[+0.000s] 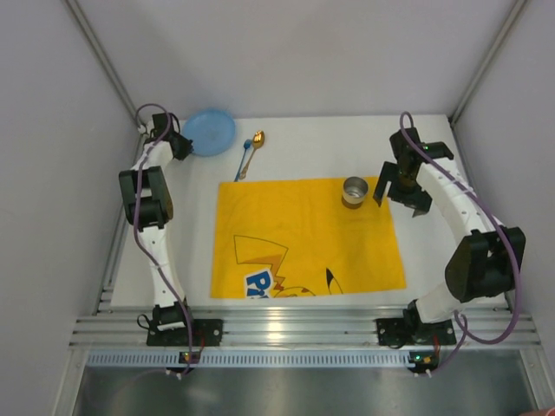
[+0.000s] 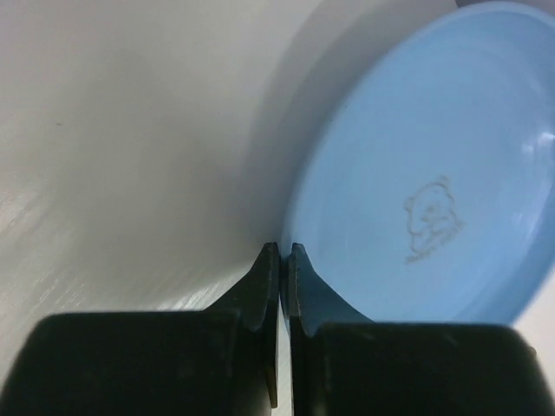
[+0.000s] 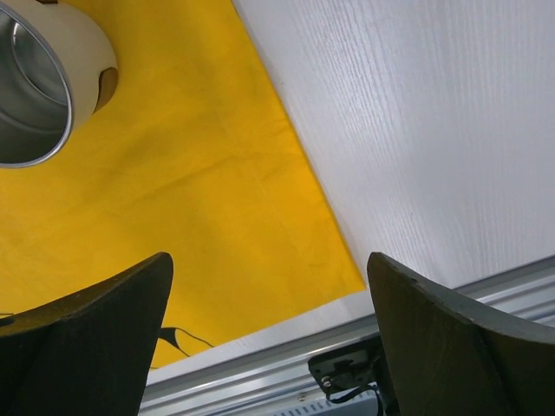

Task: Set the dinner table for one person

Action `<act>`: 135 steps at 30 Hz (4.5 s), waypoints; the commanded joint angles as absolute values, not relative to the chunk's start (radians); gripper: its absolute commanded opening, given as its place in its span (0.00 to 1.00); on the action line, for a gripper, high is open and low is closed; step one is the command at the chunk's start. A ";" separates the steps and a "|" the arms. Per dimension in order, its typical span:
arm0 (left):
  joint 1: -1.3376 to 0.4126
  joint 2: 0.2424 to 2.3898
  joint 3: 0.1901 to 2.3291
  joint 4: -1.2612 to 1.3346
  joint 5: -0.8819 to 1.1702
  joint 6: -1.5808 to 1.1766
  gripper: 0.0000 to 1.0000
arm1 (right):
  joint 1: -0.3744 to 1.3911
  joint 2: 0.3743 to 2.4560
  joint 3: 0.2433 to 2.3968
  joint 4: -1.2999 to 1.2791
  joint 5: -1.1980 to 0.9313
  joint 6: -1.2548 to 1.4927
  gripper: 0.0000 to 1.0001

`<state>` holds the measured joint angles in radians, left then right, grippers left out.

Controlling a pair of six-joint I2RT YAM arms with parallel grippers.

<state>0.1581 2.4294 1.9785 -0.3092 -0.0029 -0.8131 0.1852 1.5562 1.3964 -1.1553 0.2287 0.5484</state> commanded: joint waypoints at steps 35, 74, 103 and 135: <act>-0.597 1.552 0.933 -0.250 0.109 -0.721 0.00 | 0.112 1.052 1.247 -1.235 0.061 0.425 1.00; -0.187 2.436 2.102 -0.408 -0.146 -0.345 0.72 | 0.138 1.245 1.302 -1.190 0.038 0.561 1.00; -0.158 1.995 1.921 -0.494 -0.095 -0.380 0.00 | 0.140 1.246 1.190 -1.080 -0.072 0.479 1.00; -0.499 1.532 1.110 -0.384 -0.393 -0.600 0.80 | 0.196 1.043 1.022 -1.095 -0.100 0.413 1.00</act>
